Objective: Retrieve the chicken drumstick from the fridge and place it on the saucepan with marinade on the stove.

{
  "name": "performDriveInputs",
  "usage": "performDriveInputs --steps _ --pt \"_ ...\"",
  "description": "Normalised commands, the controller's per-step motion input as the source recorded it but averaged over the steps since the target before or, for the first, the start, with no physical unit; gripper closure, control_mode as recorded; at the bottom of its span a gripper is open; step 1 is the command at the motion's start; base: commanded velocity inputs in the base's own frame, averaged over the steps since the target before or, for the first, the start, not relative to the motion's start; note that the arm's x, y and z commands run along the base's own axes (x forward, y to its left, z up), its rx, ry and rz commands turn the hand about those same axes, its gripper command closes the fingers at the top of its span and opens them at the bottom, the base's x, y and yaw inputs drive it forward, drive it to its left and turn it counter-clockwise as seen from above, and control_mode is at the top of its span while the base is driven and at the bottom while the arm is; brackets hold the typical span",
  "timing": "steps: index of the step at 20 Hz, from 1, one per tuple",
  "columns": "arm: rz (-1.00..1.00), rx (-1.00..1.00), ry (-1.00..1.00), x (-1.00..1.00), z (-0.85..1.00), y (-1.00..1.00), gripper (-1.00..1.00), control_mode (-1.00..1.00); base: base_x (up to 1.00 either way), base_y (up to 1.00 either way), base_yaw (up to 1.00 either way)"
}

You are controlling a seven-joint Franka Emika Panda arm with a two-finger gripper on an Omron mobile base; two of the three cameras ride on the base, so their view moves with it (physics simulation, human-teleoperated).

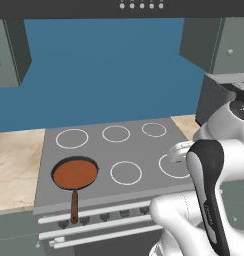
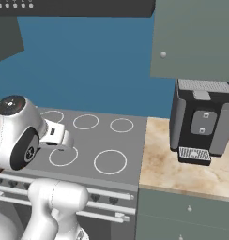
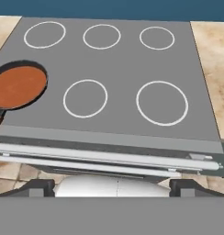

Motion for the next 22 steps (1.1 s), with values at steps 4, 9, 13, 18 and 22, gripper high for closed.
performDriveInputs --steps 4,9,13,18,22 --pt "0.0 0.0 0.0 0.0 0.0 0.0 -1.0 1.0 -0.4 -0.01 0.0" --pt "0.0 0.0 0.0 0.0 0.0 0.0 -1.0 1.0 -0.55 0.0 0.0" --pt "0.0 0.0 0.0 0.0 0.0 0.0 -1.0 1.0 -0.58 0.0 0.02" --pt "0.0 0.0 0.0 0.0 0.0 0.0 -1.0 1.0 -0.54 -0.03 0.02" --pt "0.0 0.0 0.0 0.0 0.0 0.0 -1.0 1.0 -0.51 -0.16 0.0"
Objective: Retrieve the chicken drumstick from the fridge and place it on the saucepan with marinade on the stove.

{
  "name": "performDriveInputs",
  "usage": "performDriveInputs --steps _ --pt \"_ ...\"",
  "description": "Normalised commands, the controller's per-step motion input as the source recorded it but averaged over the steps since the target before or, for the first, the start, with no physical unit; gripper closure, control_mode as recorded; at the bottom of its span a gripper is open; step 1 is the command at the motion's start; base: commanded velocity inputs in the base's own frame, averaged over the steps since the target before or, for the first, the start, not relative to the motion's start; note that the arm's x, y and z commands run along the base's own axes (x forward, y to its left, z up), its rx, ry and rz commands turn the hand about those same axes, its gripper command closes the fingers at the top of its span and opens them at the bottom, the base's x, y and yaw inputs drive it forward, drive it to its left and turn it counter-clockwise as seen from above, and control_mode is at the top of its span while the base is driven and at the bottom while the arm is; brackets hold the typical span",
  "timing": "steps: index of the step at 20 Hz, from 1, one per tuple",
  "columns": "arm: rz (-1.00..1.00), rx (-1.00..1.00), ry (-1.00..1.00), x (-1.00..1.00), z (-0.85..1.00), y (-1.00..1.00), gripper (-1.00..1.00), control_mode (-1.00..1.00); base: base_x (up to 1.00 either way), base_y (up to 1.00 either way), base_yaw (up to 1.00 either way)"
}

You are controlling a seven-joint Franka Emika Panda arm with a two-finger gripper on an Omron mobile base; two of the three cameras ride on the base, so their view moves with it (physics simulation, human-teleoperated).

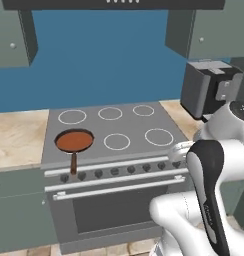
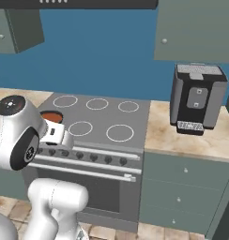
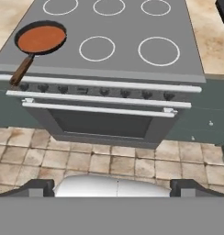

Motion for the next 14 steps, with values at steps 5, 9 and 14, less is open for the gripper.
performDriveInputs --steps 5,9,14 --pt "0.0 0.0 0.0 0.0 0.0 0.0 -1.0 1.0 -0.56 -0.59 0.0" --pt "0.0 0.0 0.0 0.0 0.0 0.0 -1.0 1.0 -0.48 -0.85 0.0" --pt "0.0 0.0 0.0 0.0 0.0 0.0 -1.0 1.0 -0.4 -0.88 0.0"
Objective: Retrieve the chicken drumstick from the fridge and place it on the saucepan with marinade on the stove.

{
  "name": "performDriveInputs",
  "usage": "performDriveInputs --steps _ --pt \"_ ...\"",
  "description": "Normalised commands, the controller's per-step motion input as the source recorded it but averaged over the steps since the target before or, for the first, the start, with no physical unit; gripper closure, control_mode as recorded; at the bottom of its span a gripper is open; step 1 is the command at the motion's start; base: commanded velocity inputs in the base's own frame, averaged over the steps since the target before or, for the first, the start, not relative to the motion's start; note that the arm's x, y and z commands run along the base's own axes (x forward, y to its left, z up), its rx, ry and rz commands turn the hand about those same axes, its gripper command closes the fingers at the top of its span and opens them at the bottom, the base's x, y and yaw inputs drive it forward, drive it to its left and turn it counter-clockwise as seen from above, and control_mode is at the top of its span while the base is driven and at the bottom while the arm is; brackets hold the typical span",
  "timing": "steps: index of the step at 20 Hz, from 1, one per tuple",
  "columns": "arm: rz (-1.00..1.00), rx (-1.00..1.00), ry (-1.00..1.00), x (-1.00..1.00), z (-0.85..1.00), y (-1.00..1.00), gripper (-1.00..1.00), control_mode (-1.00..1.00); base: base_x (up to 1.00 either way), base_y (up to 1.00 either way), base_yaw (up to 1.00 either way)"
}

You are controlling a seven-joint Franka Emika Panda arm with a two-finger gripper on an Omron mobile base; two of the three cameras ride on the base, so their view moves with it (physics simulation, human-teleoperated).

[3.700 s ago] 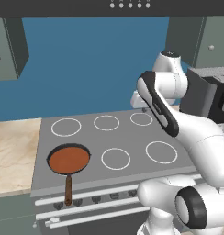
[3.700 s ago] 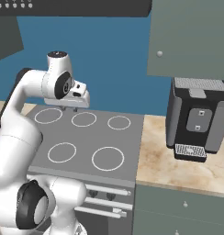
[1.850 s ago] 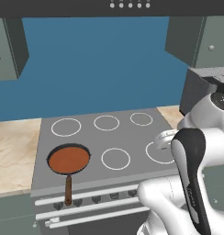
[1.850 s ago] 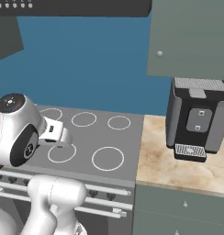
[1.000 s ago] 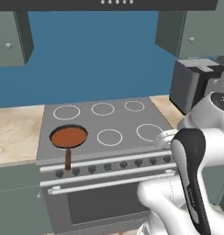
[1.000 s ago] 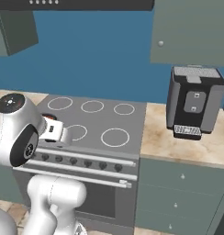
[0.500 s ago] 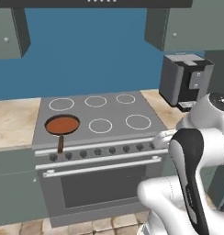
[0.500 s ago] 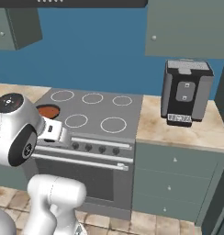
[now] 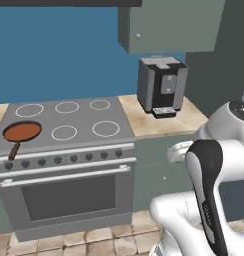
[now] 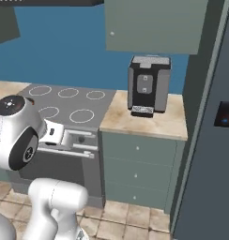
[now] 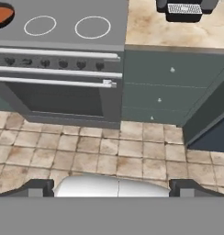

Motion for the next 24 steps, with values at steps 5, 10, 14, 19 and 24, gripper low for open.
performDriveInputs --steps 5,10,14,19,24 --pt "0.0 0.0 0.0 0.0 0.0 0.0 -1.0 1.0 -0.32 -0.78 0.0" --pt "0.0 0.0 0.0 0.0 0.0 0.0 -1.0 1.0 -0.2 -0.83 0.0" --pt "0.0 0.0 0.0 0.0 0.0 0.0 -1.0 1.0 -0.16 -0.85 0.0" --pt "0.0 0.0 0.0 0.0 0.0 0.0 -1.0 1.0 -0.19 -0.87 0.0" --pt "0.0 0.0 0.0 0.0 0.0 0.0 -1.0 1.0 -0.22 -0.88 0.0"
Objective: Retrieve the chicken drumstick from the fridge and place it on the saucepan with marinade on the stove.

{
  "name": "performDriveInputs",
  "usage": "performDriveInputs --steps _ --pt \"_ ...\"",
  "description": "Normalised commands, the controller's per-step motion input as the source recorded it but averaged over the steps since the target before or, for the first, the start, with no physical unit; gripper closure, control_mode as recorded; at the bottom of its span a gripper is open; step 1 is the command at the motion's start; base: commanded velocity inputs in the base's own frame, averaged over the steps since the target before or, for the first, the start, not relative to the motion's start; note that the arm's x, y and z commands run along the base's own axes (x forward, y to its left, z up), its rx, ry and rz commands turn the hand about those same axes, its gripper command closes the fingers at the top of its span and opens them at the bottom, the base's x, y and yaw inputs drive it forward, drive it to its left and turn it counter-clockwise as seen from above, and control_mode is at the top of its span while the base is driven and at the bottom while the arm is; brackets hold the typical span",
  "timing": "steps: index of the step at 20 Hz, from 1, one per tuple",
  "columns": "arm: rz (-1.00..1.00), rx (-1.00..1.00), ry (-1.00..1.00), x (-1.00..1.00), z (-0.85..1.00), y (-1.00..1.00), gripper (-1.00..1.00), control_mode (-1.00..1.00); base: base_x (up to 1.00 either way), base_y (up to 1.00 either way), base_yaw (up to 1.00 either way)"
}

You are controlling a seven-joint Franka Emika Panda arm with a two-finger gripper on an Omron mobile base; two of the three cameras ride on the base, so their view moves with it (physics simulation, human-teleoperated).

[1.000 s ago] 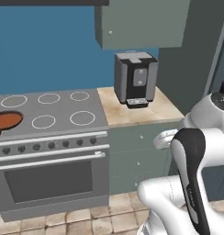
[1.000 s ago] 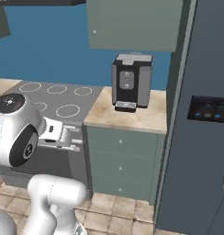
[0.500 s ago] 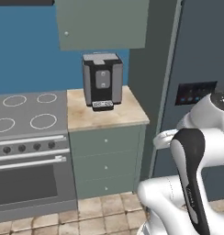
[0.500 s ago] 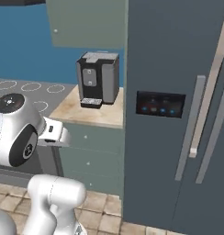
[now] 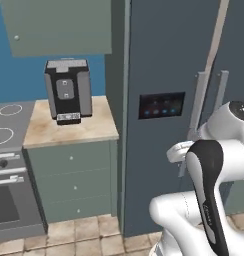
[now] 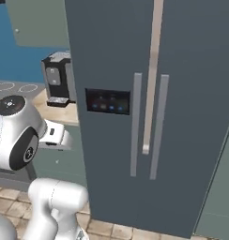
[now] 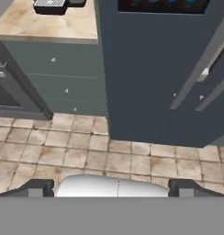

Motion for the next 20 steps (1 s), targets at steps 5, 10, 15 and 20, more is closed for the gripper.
performDriveInputs --steps 5,10,15,20 --pt "0.0 0.0 0.0 0.0 0.0 0.0 -1.0 1.0 -0.25 -0.83 0.0" --pt "0.0 0.0 0.0 0.0 0.0 0.0 -1.0 1.0 -0.19 -0.61 0.0" --pt "0.0 0.0 0.0 0.0 0.0 0.0 -1.0 1.0 -0.03 -0.13 0.0" --pt "0.0 0.0 0.0 0.0 0.0 0.0 -1.0 1.0 -0.28 -0.02 0.0"
